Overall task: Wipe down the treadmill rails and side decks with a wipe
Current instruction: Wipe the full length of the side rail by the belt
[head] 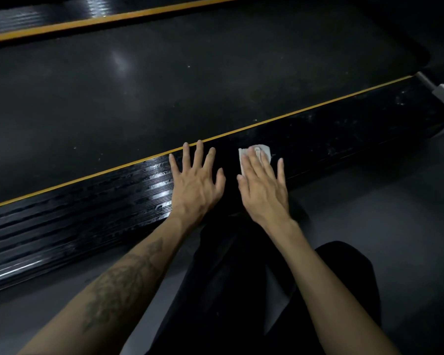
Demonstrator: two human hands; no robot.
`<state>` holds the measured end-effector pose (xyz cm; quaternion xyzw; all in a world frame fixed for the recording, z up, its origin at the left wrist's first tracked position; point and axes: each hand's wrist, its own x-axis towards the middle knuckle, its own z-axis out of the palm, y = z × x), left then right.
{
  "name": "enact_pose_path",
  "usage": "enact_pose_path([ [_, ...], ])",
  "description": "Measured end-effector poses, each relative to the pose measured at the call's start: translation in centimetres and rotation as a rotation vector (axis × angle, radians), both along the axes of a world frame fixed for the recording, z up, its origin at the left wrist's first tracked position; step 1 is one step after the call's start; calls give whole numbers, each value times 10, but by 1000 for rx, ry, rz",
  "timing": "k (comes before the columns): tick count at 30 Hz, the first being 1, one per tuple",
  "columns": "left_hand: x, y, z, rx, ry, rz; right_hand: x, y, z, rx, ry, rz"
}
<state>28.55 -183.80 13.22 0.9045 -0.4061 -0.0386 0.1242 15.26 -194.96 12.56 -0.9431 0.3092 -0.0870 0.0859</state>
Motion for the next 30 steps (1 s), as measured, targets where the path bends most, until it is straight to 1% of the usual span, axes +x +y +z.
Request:
enact_pose_path([
  [3,0,-1,-1,-1,-4,6,-9,18,-1,-7,-5,-32],
  [7,0,-1,-1,2,-1,-2,6,16,0,16,3,83],
  [9,1,-1,-1,-4,-7,-1,14,2,2,9,19,96],
  [12,0,-1,-3,-18,-15,-5,9,-7,1,19,36,24],
  [15,0,-2,-4,-24,-20,1,2,11,0,42,-4,-29],
  [18,1,-3,-3,-20,-5,1,10,16,1,59,10,69],
  [21,1,-3,-3,-35,-1,1,22,-1,4,-6,59,125],
  [24,1,-3,-4,-37,-8,3,19,-12,5,-40,88,57],
  [27,0,-4,-4,-37,-20,10,11,4,4,4,59,-44],
  [30,0,-5,-4,-42,-11,9,18,11,5,45,64,37],
])
